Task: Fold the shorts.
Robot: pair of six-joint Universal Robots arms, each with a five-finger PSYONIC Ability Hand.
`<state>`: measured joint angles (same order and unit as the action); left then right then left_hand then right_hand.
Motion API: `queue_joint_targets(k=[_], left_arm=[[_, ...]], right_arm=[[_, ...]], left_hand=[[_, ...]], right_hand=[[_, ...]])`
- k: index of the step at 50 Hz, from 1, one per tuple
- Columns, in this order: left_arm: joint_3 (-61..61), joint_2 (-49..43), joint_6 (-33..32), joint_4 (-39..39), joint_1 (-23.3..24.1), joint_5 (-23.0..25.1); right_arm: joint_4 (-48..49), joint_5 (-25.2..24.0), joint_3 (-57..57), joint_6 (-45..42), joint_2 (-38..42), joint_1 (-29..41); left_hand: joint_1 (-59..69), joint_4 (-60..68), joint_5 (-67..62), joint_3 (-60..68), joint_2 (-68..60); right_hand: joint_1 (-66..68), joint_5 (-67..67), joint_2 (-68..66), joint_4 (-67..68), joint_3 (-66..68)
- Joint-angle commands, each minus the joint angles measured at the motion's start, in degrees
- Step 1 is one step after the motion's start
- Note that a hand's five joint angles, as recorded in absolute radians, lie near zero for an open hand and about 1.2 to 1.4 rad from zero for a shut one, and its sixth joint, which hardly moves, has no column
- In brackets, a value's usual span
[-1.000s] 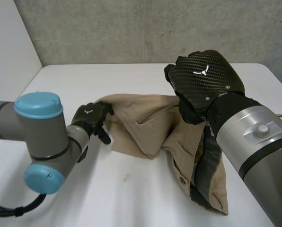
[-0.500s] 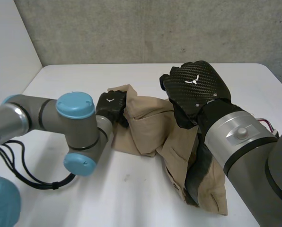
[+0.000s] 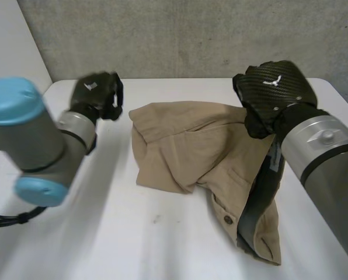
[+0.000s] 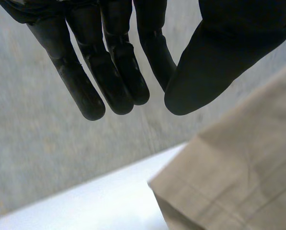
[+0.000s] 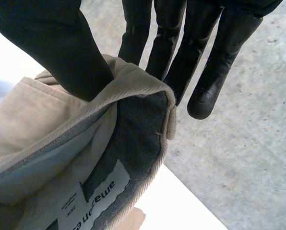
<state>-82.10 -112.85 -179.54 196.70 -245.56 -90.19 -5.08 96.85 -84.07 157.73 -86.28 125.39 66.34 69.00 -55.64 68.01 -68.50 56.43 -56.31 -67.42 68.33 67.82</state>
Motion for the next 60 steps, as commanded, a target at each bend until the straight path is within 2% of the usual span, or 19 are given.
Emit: queue_joint_targets(k=[1,3,4,5,14,22,34,40,41,46,47,52,54,60], left_arm=[[-11.5,13.5,-0.1,0.3,-2.0,6.5],[-13.0,13.6,-0.1,0.3,-1.9,6.9],[-14.0,13.2,-0.1,0.3,-1.7,7.2],[-14.4,12.9,-0.1,0.3,-1.6,7.2],[-12.3,-0.4,0.4,0.4,-0.9,6.3],[-3.3,-9.5,4.2,1.2,0.9,6.1],[9.4,-20.3,8.3,1.1,6.6,6.8],[11.4,-23.8,9.3,1.1,9.0,8.8],[11.7,-24.3,9.3,1.2,9.1,9.1],[13.6,-26.2,9.5,2.4,9.0,9.0],[13.8,-26.2,9.5,3.0,8.7,8.5],[12.1,-24.2,8.5,5.7,7.8,2.4],[9.5,-19.1,8.3,5.5,5.7,1.2],[-1.1,-5.1,7.4,4.7,1.2,3.1]], right_arm=[[-0.1,0.1,-1.4,0.1,-2.7,-0.1],[-0.2,0.1,-1.5,0.2,-2.7,0.4],[-0.2,0.1,-1.6,0.2,-2.7,0.5],[-0.2,0.1,-1.5,0.1,-2.7,0.5],[-0.5,0.0,0.2,0.0,-5.0,2.4],[-1.5,0.0,0.1,0.0,-5.6,6.8],[-1.4,-0.3,-0.5,0.0,-5.0,8.8],[-1.2,-0.3,-0.4,-0.1,-4.5,8.3],[-1.2,-0.3,-0.4,-0.1,-4.2,8.1],[-1.2,-0.3,-0.4,-0.1,-2.6,7.9],[-1.2,-0.2,-0.4,-0.2,-2.2,7.9],[-1.2,-0.2,0.0,-1.0,0.1,7.6],[-1.3,0.1,0.0,-1.8,1.3,6.1],[-1.5,0.5,-0.4,-4.4,2.1,0.4]], left_hand=[[13.7,11.0,-14.4,12.0,-11.5],[-13.7,-16.4,13.0,-15.4,15.9],[-40.5,-43.2,39.9,-42.2,42.7],[-45.6,-48.3,44.9,-47.3,47.8],[-46.2,-48.9,45.5,-47.9,48.4],[-47.4,-50.0,46.7,-49.0,49.5],[-46.0,-48.7,45.3,-47.7,48.2],[-36.6,-39.3,35.9,-38.3,38.8],[-33.8,-36.4,33.1,-35.5,35.9],[13.6,10.9,-14.3,11.9,-11.4],[13.7,11.0,-14.4,12.0,-11.5],[13.7,11.0,-14.4,12.0,-11.5],[13.7,11.0,-14.4,12.0,-11.5],[13.7,11.0,-14.4,12.0,-11.5]], right_hand=[[23.6,-13.7,-12.6,11.7,12.2],[23.6,-13.7,-12.6,11.7,12.2],[23.6,-13.7,-12.6,11.7,12.2],[23.6,-13.7,-12.6,11.7,12.2],[23.6,-13.7,-12.6,11.7,12.2],[23.6,-13.7,-12.6,11.7,12.2],[23.6,-13.7,-12.6,11.7,12.2],[23.6,-13.7,-12.6,11.7,12.2],[23.6,-13.7,-12.6,11.7,12.2],[23.6,-13.7,-12.6,11.7,12.2],[23.6,-13.7,-12.6,11.7,12.2],[23.6,-13.7,-12.6,11.7,12.2],[23.6,-13.7,-12.6,11.7,12.2],[23.6,-13.7,-12.6,11.7,12.2]])
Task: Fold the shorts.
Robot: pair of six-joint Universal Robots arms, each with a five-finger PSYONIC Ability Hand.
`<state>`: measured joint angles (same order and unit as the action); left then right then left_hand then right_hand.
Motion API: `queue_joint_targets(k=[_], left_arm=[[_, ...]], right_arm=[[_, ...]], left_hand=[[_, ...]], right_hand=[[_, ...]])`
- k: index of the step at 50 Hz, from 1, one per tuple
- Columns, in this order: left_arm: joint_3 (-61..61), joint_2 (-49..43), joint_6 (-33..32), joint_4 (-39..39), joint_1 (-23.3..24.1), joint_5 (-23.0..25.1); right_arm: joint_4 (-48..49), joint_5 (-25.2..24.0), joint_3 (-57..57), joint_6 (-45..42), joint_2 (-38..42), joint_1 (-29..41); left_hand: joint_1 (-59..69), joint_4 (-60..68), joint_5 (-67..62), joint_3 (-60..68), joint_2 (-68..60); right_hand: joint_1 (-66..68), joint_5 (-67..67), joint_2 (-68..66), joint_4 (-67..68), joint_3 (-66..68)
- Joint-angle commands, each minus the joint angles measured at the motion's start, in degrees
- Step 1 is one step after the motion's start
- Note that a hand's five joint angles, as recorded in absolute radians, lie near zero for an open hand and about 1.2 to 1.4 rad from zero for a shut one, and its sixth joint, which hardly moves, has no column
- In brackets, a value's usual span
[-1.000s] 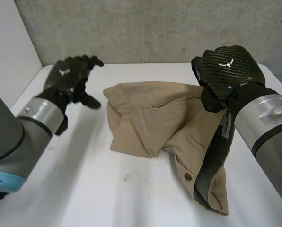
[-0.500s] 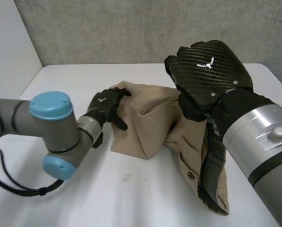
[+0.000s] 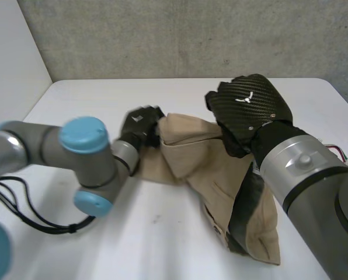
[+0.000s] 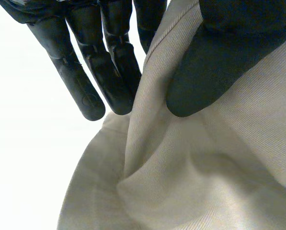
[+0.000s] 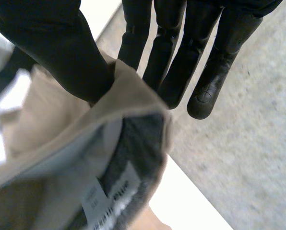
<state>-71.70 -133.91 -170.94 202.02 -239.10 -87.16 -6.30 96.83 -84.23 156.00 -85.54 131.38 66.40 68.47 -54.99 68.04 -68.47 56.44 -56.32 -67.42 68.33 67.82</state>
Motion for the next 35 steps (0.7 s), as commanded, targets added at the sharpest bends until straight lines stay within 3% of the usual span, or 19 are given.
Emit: queue_joint_targets(k=[1,6,10,18,28,31,35], left_arm=[[-12.9,18.2,-1.7,-0.9,-5.3,0.8],[-20.8,34.6,-7.8,-6.2,-5.8,5.8],[-22.2,45.4,-11.0,-11.7,-5.6,7.1],[-18.4,58.4,-10.4,-24.0,-5.0,7.1],[-14.6,60.7,-6.7,-32.4,-4.5,7.2],[-15.4,56.6,-6.7,-32.3,-4.5,7.1],[-15.6,47.3,-6.9,-32.3,-4.5,6.6]], right_arm=[[-0.3,0.4,-0.2,-2.5,1.3,-6.3],[-0.3,0.6,0.4,-2.4,-1.4,-6.6],[-0.3,1.0,1.3,-2.4,-7.4,-6.4],[-0.6,2.8,4.2,-1.2,-17.9,-6.5],[-6.3,2.1,5.2,-1.6,-20.4,-6.9],[-7.3,0.8,4.4,-1.7,-18.4,-7.3],[-7.7,-1.4,3.3,-1.7,-9.9,-8.3]], left_hand=[[13.6,11.5,-15.0,12.0,-11.5],[13.6,11.5,-15.0,12.0,-11.5],[13.6,11.5,-15.0,12.0,-11.5],[13.6,11.5,-15.0,12.0,-11.5],[13.6,11.5,-15.0,12.0,-11.5],[13.6,11.5,-15.0,12.0,-11.5],[13.6,11.5,-15.0,12.0,-11.5]], right_hand=[[23.6,-13.7,-12.6,11.7,12.2],[23.6,-13.7,-12.6,11.7,12.2],[23.6,-13.7,-12.6,11.7,12.2],[23.6,-13.7,-12.6,11.7,12.2],[23.6,-13.7,-12.6,11.7,12.2],[23.6,-13.7,-12.6,11.7,12.2],[23.6,-13.7,-12.6,11.7,12.2]])
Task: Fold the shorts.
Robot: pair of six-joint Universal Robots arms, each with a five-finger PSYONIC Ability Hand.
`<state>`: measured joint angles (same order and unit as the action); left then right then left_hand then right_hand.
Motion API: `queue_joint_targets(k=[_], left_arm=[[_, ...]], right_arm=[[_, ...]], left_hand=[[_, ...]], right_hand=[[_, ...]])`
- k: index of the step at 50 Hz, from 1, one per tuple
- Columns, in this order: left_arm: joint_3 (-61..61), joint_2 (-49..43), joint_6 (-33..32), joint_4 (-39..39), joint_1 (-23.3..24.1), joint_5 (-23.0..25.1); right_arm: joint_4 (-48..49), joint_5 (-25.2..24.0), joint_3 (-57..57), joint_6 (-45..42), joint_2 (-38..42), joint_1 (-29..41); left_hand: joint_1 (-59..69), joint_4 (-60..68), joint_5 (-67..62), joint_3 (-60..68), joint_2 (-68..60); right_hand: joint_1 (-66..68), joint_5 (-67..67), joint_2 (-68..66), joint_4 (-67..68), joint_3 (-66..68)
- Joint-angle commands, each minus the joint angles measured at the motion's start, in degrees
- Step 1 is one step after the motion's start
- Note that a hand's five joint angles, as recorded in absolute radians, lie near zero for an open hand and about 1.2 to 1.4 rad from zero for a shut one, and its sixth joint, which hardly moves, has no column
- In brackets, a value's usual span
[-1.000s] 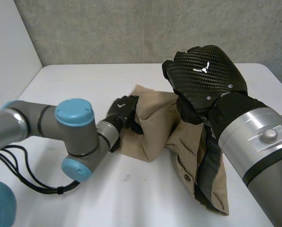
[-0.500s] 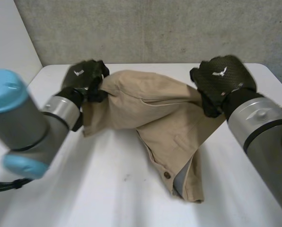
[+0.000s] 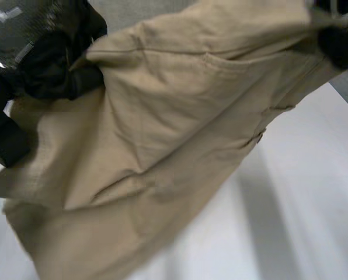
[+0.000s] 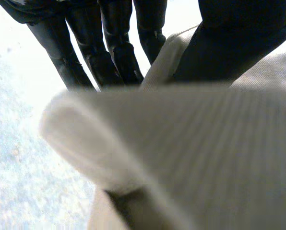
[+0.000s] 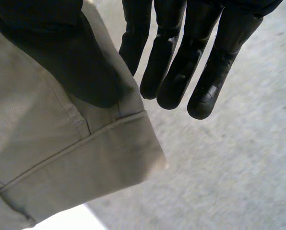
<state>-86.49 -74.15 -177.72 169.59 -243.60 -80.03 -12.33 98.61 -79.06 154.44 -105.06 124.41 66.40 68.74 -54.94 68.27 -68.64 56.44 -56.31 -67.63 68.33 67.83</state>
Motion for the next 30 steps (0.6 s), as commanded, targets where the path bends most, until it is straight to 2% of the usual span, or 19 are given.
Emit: queue_joint_targets(k=[1,6,14,16,22,23,26,29,30], left_arm=[[-0.7,-14.6,-0.3,0.1,0.0,-0.6],[3.5,-30.0,-0.5,0.6,-0.1,-0.7],[17.7,-47.5,-3.1,5.0,-0.7,-3.3],[20.0,-49.8,-4.2,6.9,-0.8,-3.9],[31.1,-59.3,-10.9,19.9,-0.7,-8.4],[32.1,-60.2,-11.7,21.5,-0.5,-8.9],[36.1,-64.1,-14.3,27.4,-0.2,-10.4],[39.1,-67.9,-15.5,31.3,0.2,-9.6],[39.5,-68.6,-15.5,31.8,0.3,-9.2]], right_arm=[[-1.6,-3.9,-2.0,-0.1,12.9,-1.8],[-0.9,-4.4,-0.5,-0.2,22.5,-3.7],[3.7,-4.7,9.4,-0.3,39.5,-4.0],[7.8,-4.4,12.3,-0.5,43.9,-4.0],[24.4,-3.1,18.4,-2.8,52.3,-4.1],[30.5,-2.0,19.5,-4.7,54.2,-4.1],[39.8,-0.9,21.9,-9.8,58.5,-4.2],[43.1,-1.5,23.5,-13.5,61.7,-4.0],[43.2,-2.1,24.7,-14.8,63.8,-4.0]], left_hand=[[13.6,11.3,-15.1,11.7,-11.4],[13.6,11.3,-15.1,11.7,-11.4],[13.6,11.3,-15.1,11.7,-11.4],[13.6,11.3,-15.1,11.7,-11.4],[13.6,11.3,-15.1,11.7,-11.4],[13.6,11.3,-15.1,11.7,-11.4],[13.6,11.3,-15.1,11.7,-11.4],[13.6,11.3,-15.1,11.7,-11.4],[13.6,11.3,-15.1,11.7,-11.4]], right_hand=[[23.6,-13.7,-12.4,11.7,12.2],[23.6,-13.7,-12.4,11.7,12.2],[23.6,-13.7,-12.4,11.7,12.2],[23.6,-13.7,-12.4,11.7,12.2],[23.6,-13.7,-12.4,11.7,12.2],[23.6,-13.7,-12.4,11.7,12.2],[23.6,-13.7,-12.4,11.7,12.2],[23.6,-13.7,-12.4,11.7,12.2],[11.5,-1.6,-0.3,-0.4,0.1]])
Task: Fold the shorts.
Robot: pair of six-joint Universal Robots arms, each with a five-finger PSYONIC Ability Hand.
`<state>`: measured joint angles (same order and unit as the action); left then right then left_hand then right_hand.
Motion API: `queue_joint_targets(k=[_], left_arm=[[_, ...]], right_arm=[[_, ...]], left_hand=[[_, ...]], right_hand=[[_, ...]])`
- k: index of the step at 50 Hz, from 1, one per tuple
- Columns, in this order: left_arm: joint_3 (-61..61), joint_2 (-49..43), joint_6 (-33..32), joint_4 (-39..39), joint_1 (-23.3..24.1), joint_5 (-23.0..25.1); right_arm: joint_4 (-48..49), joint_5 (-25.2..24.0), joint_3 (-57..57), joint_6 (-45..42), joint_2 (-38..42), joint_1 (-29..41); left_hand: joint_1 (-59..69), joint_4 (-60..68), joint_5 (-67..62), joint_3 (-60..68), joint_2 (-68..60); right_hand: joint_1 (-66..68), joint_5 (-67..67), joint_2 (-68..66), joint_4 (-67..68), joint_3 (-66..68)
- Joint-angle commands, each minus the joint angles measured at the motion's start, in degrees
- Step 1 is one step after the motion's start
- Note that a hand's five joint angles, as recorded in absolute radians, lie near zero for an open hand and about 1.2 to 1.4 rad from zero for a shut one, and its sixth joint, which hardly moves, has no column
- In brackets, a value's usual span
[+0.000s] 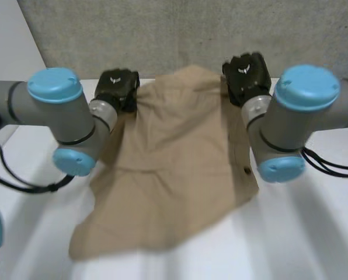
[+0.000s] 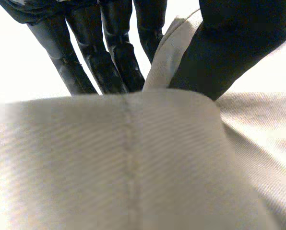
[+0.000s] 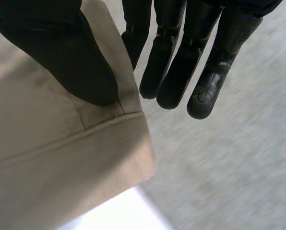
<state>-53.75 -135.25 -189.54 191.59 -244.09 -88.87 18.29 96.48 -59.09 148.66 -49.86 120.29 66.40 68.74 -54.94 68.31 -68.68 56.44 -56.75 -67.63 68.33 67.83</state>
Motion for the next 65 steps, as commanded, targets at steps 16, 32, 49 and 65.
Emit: queue_joint_targets(k=[16,32,49,65], left_arm=[[-5.4,-0.4,-3.9,10.7,-0.2,0.4],[-43.9,33.7,0.8,5.0,-6.0,0.7],[-56.5,38.7,3.1,-3.7,-8.3,0.7],[-57.3,34.4,3.1,-1.2,-9.8,0.7]], right_arm=[[11.4,0.0,-4.8,-5.0,-2.4,-0.4],[-19.4,-14.6,-28.7,18.8,-26.8,-5.3],[-20.4,-27.4,-36.6,19.7,-18.3,-6.9],[-13.3,-19.8,-28.1,15.1,-5.9,-6.7]], left_hand=[[-56.4,-58.7,54.9,-58.3,58.7],[-51.8,-54.2,50.4,-53.7,54.1],[-42.7,-45.1,41.3,-44.6,45.0],[-44.2,-46.6,42.8,-46.2,46.5]], right_hand=[[-46.4,56.8,57.6,-58.3,-57.8],[-46.4,56.8,57.6,-58.3,-57.8],[-26.0,36.3,37.2,-37.9,-37.4],[-26.7,37.0,37.9,-38.6,-38.1]])
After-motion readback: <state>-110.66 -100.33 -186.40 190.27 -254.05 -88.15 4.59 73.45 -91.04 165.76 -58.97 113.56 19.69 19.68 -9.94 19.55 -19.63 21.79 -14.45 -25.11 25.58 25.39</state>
